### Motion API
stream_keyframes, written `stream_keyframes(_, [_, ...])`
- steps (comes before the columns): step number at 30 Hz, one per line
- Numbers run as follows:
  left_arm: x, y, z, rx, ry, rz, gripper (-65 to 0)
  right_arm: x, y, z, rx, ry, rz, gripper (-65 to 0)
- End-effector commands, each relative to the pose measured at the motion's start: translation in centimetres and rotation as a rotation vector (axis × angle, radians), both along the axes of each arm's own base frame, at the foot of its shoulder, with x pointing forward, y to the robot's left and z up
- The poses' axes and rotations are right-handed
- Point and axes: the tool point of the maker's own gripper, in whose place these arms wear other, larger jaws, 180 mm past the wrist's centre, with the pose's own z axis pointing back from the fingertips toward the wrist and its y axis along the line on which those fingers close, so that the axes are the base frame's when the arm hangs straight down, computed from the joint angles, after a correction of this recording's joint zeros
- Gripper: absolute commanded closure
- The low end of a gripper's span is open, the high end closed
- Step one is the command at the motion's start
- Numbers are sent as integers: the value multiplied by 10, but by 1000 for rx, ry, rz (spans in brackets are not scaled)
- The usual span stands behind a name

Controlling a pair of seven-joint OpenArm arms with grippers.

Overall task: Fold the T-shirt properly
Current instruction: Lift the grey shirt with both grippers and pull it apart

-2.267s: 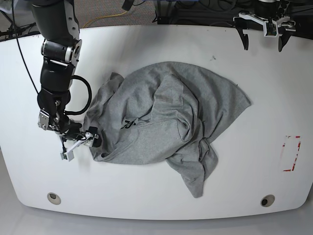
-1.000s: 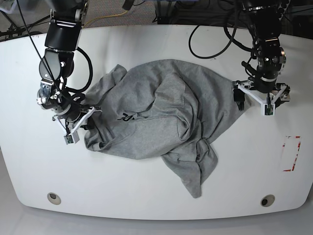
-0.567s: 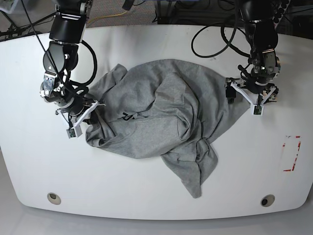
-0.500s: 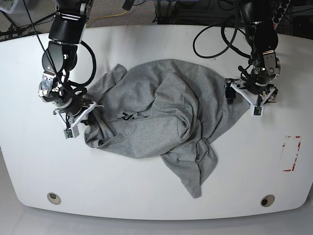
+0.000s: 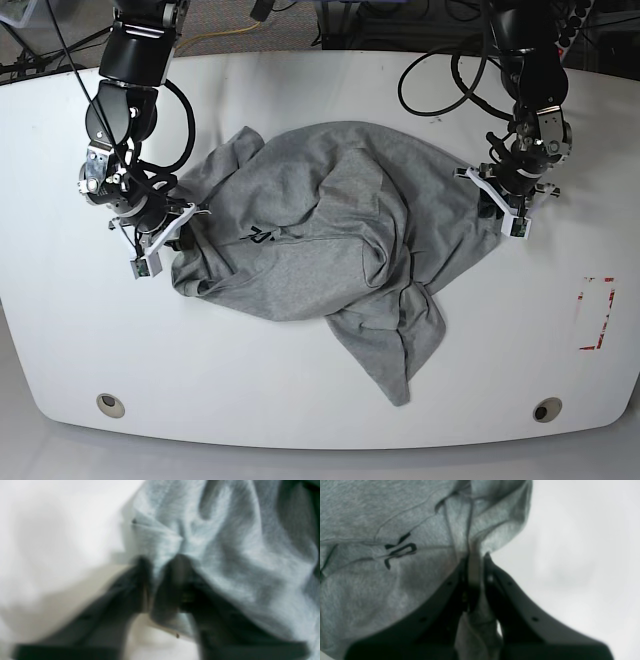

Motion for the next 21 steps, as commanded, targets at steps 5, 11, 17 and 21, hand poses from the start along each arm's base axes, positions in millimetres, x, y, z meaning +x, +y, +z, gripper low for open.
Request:
stream_keyframes(5, [-8, 6, -6, 28, 46, 0, -1, 3, -2, 30, -31, -99, 13, 0])
stream_keyframes(11, [-11, 3, 36, 83, -63, -28, -1, -20, 5, 52, -88, -153, 48, 0])
stream_keyframes(17, [-8, -4, 88, 134, -199, -55, -1, -26, -9, 68, -122, -193, 12, 0])
stream_keyframes(21, [-5, -11, 126, 168, -301, -72, -1, -13, -26, 86, -132, -242, -37, 0])
